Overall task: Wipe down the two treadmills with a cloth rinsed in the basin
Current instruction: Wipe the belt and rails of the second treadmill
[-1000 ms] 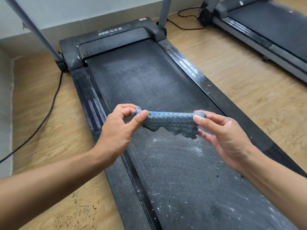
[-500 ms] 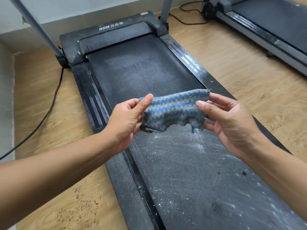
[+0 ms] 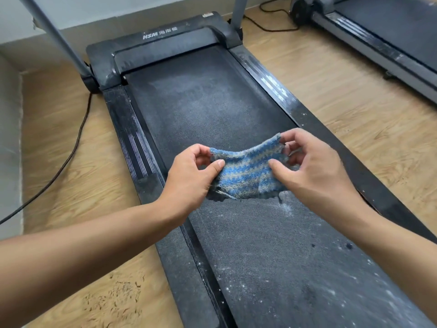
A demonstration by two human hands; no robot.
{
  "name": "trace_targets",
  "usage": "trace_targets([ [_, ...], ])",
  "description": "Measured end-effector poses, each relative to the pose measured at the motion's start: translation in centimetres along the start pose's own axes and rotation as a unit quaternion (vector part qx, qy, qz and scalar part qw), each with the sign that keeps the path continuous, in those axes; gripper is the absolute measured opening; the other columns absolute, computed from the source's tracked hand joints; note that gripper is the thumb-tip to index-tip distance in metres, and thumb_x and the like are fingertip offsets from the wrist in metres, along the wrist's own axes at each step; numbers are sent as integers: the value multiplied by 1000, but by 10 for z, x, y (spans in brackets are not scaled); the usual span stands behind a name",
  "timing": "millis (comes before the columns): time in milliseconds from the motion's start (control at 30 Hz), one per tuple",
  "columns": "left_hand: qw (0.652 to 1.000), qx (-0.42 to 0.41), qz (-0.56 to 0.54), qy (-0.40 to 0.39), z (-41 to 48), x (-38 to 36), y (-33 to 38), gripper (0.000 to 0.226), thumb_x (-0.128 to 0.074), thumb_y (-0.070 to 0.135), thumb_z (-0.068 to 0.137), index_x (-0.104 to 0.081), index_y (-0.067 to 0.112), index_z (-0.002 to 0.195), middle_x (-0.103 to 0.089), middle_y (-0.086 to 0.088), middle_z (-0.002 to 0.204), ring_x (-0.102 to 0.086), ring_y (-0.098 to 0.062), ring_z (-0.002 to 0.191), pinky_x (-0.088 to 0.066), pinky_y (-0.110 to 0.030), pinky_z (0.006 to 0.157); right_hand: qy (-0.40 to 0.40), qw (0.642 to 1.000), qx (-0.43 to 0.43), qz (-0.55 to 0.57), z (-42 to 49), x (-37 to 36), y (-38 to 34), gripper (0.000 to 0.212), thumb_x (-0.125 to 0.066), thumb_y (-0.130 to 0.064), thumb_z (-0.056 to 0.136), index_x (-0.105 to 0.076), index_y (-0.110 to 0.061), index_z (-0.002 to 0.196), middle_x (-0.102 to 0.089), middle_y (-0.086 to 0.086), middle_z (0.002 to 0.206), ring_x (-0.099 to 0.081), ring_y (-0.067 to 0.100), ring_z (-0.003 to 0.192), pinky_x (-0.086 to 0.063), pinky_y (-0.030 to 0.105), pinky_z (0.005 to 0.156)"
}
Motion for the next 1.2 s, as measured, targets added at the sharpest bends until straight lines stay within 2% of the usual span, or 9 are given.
trace_targets([
  [100,999,14,-28,-25,-6,-13,0,13,-79,29,87,-68,29,93,-81,-1,97,-77,-28,91,-61,-42,78,-40,996,69,-48,-7,-16,-36,27,-77,-15,87,-60,-29,105,-63,-8,90,-63,8,78,-50,15,73],
  [233,985,77,-153,-34,-17,-30,0,19,-57,7,103,-65,20,91,-73,-5,86,-68,-19,71,-53,-28,54,-111,981,35,155,-12,-33,-55,14,-64,-25,97,-51,-28,95,-73,6,90,-72,30,74,-61,51,59],
  [367,940,157,-294,-76,-25,-46,-5,25,-44,22,105,-67,13,99,-74,-14,101,-69,-24,72,-57,-31,55,-37,983,-78,164,4,-24,-6,34,-71,-42,86,-58,-27,114,-72,-1,108,-70,16,96,-57,40,86],
  [433,944,157,-273,-98,-28,-50,-9,21,-57,29,103,-64,11,111,-74,-12,100,-69,-23,74,-57,-32,59,-136,929,-229,258,-7,-57,30,56,-81,-49,82,-62,-24,128,-72,1,124,-72,18,109,-58,43,91],
  [500,956,152,-230,-100,-33,-50,-20,29,-76,21,91,-60,14,114,-73,-7,90,-65,-19,67,-52,-27,53,-213,872,-289,332,-24,-87,39,39,-82,-34,88,-73,-14,120,-76,12,119,-74,30,107,-59,49,94],
  [733,986,124,-31,-108,-33,-8,-73,10,-63,18,102,-55,22,107,-69,-4,81,-54,-15,65,-44,-29,58,-343,882,-259,192,-32,-140,53,33,-91,-31,76,-80,-12,101,-78,18,105,-68,22,89,-54,43,86],
  [833,991,81,59,-89,-23,26,-98,11,-54,11,103,-53,22,104,-76,3,86,-67,-15,69,-57,-35,69,-364,913,-177,52,-12,-166,49,23,-91,-31,79,-77,-15,88,-73,2,79,-60,11,72,-47,27,71],
  [967,965,-67,251,21,-2,87,-120,20,-51,11,92,-58,27,102,-69,11,99,-67,-14,93,-54,-45,92,-188,976,82,-70,36,-173,6,22,-83,-23,87,-61,-22,91,-63,-7,90,-56,8,79,-41,13,71],
  [1200,901,-220,366,82,39,110,-125,30,-57,0,86,-62,9,114,-64,-7,131,-59,-27,128,-46,-48,109,-270,925,183,-194,-15,-253,47,23,-72,-17,86,-56,-21,102,-56,-7,119,-53,23,111,-50,46,92],
])
Point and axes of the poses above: each hand's wrist, its own z-axis towards the middle knuckle, its own x-axis out of the back of the hand, y = z × x, the point moved 9 cm from there along z, towards the middle knuckle
